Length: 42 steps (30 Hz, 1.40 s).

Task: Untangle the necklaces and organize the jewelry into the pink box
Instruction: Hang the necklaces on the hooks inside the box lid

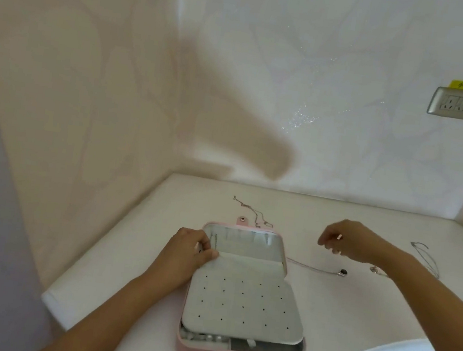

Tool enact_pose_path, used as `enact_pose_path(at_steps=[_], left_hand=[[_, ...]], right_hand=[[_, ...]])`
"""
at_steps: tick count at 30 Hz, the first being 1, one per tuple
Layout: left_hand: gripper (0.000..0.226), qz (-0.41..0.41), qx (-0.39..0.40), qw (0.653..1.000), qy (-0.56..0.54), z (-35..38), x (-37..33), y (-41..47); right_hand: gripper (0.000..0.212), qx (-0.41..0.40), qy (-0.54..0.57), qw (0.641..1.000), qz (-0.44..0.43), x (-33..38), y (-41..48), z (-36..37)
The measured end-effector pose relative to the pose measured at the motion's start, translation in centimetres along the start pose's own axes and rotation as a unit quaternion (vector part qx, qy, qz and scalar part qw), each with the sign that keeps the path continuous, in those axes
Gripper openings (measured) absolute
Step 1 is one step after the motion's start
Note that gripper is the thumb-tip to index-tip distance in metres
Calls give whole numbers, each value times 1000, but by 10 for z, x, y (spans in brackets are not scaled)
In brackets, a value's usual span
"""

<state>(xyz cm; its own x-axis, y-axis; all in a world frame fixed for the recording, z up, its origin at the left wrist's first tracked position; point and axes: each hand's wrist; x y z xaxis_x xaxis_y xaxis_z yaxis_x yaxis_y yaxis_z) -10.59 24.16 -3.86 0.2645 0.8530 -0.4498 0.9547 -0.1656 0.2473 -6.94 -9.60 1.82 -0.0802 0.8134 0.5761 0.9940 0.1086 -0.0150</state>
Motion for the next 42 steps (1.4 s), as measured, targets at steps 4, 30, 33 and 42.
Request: enact_pose_path(at_steps=[4, 30, 33, 42], left_hand=[[23, -27, 32, 999, 34, -4, -2, 2], [17, -46, 34, 988, 141, -26, -30, -12], [18, -20, 44, 987, 156, -25, -37, -12], [8, 28, 40, 993, 105, -33, -56, -1]], right_hand=[[24, 17, -28, 999, 38, -26, -18, -6], [22, 48, 23, 998, -42, 29, 19, 33], [23, 80, 16, 995, -53, 50, 36, 51], [25, 125, -20, 991, -35, 49, 52, 62]])
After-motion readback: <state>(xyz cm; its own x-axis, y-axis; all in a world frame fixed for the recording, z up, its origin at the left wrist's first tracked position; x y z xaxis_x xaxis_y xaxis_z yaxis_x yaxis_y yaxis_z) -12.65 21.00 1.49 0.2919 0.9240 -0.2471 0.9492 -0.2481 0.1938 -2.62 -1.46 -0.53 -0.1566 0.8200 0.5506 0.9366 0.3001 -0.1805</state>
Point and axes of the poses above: each hand's wrist, its own y-axis towards the middle knuckle, its own z-axis out of the palm, x = y × z, and after that the axes turned 15 degrees about y, right-handed
